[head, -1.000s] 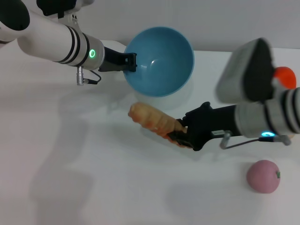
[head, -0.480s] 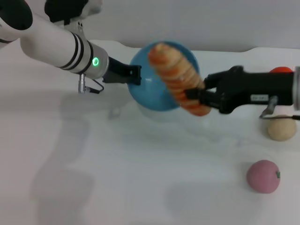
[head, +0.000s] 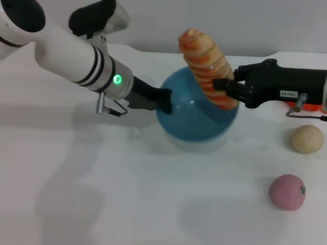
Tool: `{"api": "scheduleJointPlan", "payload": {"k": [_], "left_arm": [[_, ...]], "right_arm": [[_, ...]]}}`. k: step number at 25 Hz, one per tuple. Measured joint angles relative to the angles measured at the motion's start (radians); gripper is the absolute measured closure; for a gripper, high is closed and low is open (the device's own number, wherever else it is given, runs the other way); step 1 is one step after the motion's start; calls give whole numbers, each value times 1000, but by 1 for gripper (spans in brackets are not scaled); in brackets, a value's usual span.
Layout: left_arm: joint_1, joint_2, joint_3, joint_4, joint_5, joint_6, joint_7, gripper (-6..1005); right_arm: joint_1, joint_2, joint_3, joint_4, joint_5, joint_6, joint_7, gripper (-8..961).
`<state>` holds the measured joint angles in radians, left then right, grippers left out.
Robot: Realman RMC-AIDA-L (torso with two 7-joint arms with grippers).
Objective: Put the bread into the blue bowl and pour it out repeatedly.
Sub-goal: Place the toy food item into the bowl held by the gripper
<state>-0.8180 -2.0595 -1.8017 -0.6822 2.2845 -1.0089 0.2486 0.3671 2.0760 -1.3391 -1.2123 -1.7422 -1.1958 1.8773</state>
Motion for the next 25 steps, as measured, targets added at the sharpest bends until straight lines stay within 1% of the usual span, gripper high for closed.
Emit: {"api": "scheduleJointPlan", "payload": {"k": [4, 7, 12, 15, 20, 25], "left_arm": [[-11, -1, 67, -11, -52, -15, 0, 999], [-16, -1, 78, -13, -60, -20, 0, 999], [-20, -2, 81, -18, -71, -31, 0, 999], [-20, -2, 81, -19, -72, -33, 0, 999], [-19, -2, 82, -19, -73, -34, 0, 999], [-15, 2, 78, -19, -69, -30, -1, 999]], "right_arm": [[14, -1, 1, 81, 85, 21, -92, 782], [20, -1, 1, 120, 123, 26, -149, 788], [44, -2, 2, 174, 124, 27, -155, 780], [42, -3, 2, 180, 124, 28, -154, 767], [31, -5, 9, 172, 122, 22, -151, 633], [6, -5, 15, 152, 123, 22, -151, 632]]}}
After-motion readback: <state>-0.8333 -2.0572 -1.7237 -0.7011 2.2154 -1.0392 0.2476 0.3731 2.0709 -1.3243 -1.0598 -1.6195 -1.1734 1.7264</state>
